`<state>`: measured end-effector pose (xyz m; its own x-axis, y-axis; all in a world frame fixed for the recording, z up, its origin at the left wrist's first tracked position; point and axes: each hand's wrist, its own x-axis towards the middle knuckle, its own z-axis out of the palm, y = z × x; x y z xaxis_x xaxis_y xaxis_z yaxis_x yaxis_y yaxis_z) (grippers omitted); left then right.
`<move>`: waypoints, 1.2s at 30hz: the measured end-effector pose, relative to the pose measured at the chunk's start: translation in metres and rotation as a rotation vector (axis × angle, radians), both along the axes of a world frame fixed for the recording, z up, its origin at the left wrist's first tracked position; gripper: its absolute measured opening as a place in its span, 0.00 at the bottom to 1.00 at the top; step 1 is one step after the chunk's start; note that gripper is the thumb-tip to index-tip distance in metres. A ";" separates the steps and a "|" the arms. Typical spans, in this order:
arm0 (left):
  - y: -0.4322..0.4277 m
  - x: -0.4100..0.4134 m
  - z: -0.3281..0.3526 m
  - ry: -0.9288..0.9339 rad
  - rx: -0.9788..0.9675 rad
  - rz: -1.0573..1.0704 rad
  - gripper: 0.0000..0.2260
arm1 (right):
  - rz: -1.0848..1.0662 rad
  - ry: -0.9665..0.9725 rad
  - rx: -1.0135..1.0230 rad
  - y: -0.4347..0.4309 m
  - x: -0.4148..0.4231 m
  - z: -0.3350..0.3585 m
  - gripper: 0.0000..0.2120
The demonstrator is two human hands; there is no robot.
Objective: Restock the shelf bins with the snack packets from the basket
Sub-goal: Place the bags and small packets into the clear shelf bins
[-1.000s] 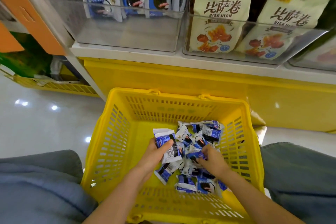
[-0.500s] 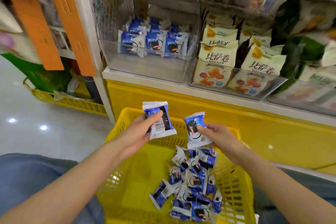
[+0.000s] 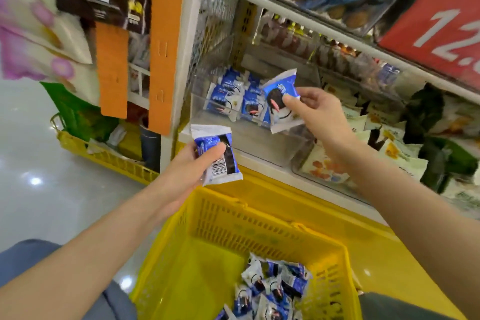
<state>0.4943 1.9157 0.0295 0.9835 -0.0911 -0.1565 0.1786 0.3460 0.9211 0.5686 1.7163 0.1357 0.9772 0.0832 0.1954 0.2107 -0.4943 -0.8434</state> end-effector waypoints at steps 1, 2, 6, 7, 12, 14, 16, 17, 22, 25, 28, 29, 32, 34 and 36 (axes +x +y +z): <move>0.003 0.002 0.004 -0.015 0.019 0.039 0.19 | -0.008 -0.044 -0.050 0.010 0.015 0.003 0.11; 0.007 0.004 0.007 -0.030 0.029 0.085 0.18 | -0.014 -0.078 -0.113 0.020 0.031 0.005 0.12; 0.022 0.013 0.015 -0.095 0.021 0.217 0.14 | 0.011 -0.075 -0.436 0.054 0.082 0.001 0.20; 0.027 0.015 0.016 -0.100 0.022 0.235 0.13 | 0.054 -0.060 -0.511 0.061 0.092 -0.002 0.20; 0.049 0.026 0.016 -0.122 0.008 0.284 0.14 | 0.258 0.060 -0.815 0.087 0.118 -0.024 0.17; 0.055 0.028 0.017 -0.132 -0.004 0.299 0.16 | 0.282 0.083 -0.818 0.093 0.123 -0.033 0.16; 0.058 0.031 0.017 -0.137 -0.014 0.300 0.17 | 0.282 0.073 -0.780 0.096 0.128 -0.041 0.14; 0.059 0.032 0.017 -0.132 -0.013 0.298 0.17 | 0.283 0.064 -0.765 0.097 0.131 -0.044 0.14; 0.056 0.037 0.022 -0.088 -0.013 0.286 0.16 | 0.277 0.021 -0.752 0.098 0.134 -0.053 0.11; 0.051 0.035 0.027 -0.053 -0.025 0.263 0.19 | 0.263 0.005 -0.752 0.096 0.132 -0.056 0.12; 0.046 0.031 0.029 -0.016 -0.047 0.240 0.18 | 0.203 -0.028 -0.668 0.097 0.120 -0.047 0.13; 0.045 0.030 0.029 -0.001 -0.054 0.236 0.18 | 0.157 -0.076 -0.615 0.098 0.112 -0.041 0.13; 0.041 0.027 0.028 0.035 -0.125 0.257 0.18 | 0.133 -0.147 -0.407 0.102 0.073 -0.024 0.07; 0.039 0.025 0.027 0.061 -0.182 0.276 0.19 | 0.294 -0.094 -0.337 0.104 0.038 -0.020 0.04; 0.036 0.021 0.025 0.081 -0.197 0.292 0.21 | 0.427 -0.027 -0.366 0.103 0.003 -0.022 0.14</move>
